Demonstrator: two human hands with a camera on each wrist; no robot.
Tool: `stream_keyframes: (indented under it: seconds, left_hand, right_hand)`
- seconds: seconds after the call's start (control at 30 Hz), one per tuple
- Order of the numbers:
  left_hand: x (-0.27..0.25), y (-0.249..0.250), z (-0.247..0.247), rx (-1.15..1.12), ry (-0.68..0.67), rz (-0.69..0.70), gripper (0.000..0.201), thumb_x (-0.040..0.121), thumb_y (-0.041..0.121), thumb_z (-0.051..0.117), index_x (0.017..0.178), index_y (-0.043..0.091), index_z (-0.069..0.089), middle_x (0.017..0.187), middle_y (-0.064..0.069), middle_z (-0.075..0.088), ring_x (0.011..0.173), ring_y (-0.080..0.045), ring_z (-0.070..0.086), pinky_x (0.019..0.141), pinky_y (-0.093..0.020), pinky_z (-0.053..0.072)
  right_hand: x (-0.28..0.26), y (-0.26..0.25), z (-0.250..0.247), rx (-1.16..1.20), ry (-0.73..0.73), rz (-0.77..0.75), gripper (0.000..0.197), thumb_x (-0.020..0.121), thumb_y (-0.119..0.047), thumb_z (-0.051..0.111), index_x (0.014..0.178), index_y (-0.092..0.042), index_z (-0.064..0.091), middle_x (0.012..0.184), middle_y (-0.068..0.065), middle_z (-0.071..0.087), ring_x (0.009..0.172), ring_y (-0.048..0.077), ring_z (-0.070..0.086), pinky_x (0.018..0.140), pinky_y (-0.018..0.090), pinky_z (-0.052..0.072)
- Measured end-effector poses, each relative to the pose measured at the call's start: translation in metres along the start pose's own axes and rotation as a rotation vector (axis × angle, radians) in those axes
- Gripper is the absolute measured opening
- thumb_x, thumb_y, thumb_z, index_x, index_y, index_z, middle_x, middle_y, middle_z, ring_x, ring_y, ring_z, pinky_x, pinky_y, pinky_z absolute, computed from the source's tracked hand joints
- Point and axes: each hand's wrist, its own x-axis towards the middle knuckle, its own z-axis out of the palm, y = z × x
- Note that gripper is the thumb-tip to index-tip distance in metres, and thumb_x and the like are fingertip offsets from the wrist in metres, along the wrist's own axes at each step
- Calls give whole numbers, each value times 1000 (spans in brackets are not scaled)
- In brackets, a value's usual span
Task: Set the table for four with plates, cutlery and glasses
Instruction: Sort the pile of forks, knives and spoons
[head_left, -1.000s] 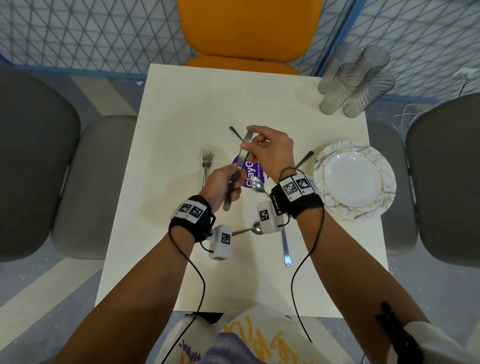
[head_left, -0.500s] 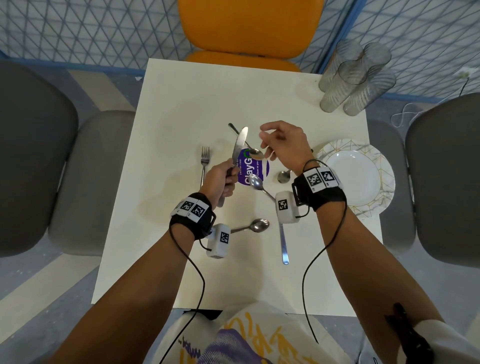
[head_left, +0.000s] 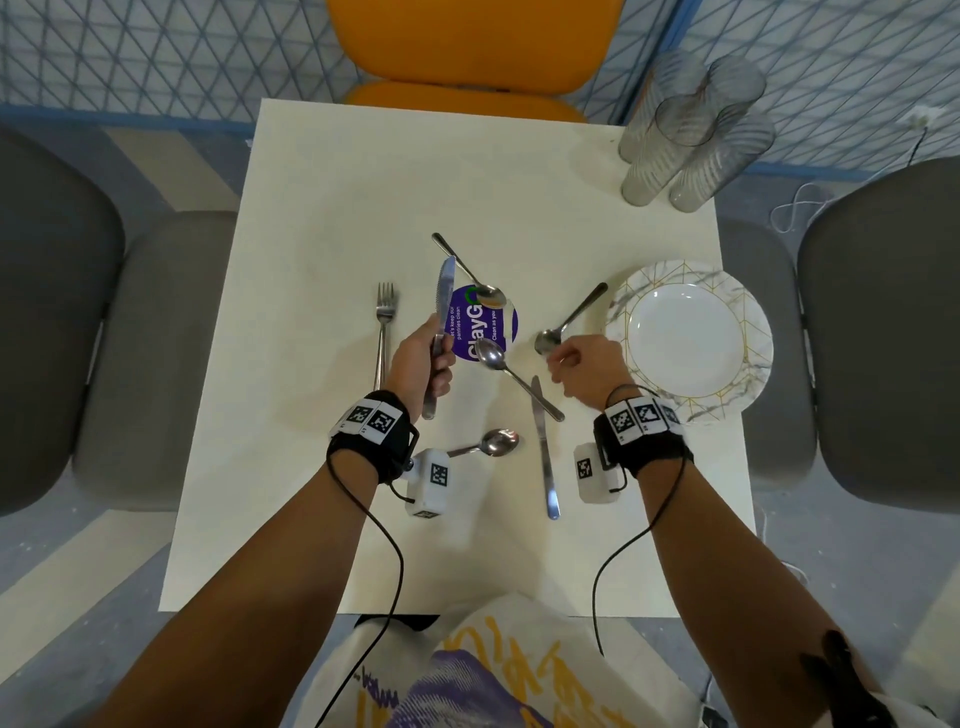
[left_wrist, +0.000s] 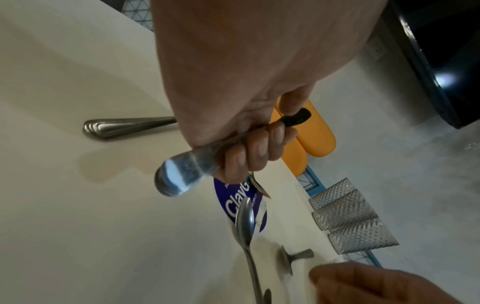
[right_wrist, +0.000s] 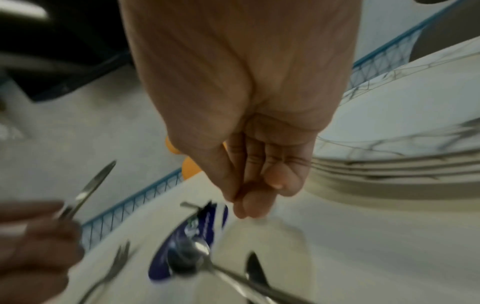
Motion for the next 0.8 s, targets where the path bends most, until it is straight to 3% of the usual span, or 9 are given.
stream_keyframes:
  seconds: [0.07, 0.1, 0.23, 0.33, 0.5, 0.63, 0.8]
  left_hand:
    - [0, -4, 4, 9, 10, 1, 49, 102, 57, 49, 70, 20, 49, 57, 6, 37, 44, -11, 26, 47, -26, 20]
    - [1, -5, 6, 11, 13, -2, 49, 102, 58, 49, 71, 20, 49, 58, 6, 37, 44, -11, 26, 47, -25, 21]
    - [2, -10, 10, 7, 23, -18, 48, 102, 58, 49, 72, 20, 49, 59, 6, 37, 44, -10, 27, 44, -23, 22]
    - [2, -12, 12, 15, 32, -13, 48, 102, 58, 50, 73, 20, 48, 57, 7, 37, 42, -10, 27, 43, -23, 22]
    - [2, -16, 16, 3, 36, -10, 45, 104, 54, 49, 74, 20, 47, 56, 7, 37, 42, -9, 27, 42, -21, 23]
    - [2, -19, 18, 0, 40, -12, 44, 104, 52, 49, 75, 19, 48, 57, 7, 37, 43, -9, 27, 43, -22, 22]
    - [4, -24, 18, 1, 42, -18, 43, 104, 49, 50, 74, 20, 49, 57, 6, 38, 44, -10, 28, 46, -24, 23]
  right_hand:
    - [-2, 11, 11, -164, -26, 12, 6, 85, -22, 71, 90, -21, 73, 94, 2, 71, 83, 18, 69, 80, 32, 60]
    - [-4, 14, 17, -223, -46, 24, 9, 82, -27, 73, 90, -22, 71, 93, -1, 70, 85, 18, 68, 81, 34, 60]
    - [-11, 25, 35, -291, -63, 24, 17, 82, -26, 78, 95, -16, 72, 92, -1, 68, 82, 18, 65, 78, 31, 58]
    - [-11, 28, 38, -255, -73, 28, 12, 86, -24, 74, 89, -13, 75, 87, 2, 72, 80, 18, 67, 78, 31, 59]
    - [-13, 25, 46, -233, -122, 34, 24, 88, -30, 64, 80, -10, 74, 76, 5, 71, 72, 20, 69, 70, 34, 62]
    - [-17, 21, 53, -271, -176, 20, 19, 82, -24, 63, 72, -10, 71, 73, 5, 69, 70, 21, 69, 66, 32, 62]
    - [-23, 26, 46, -195, 51, 12, 27, 93, -34, 63, 92, -8, 66, 89, -2, 63, 81, 17, 62, 72, 27, 53]
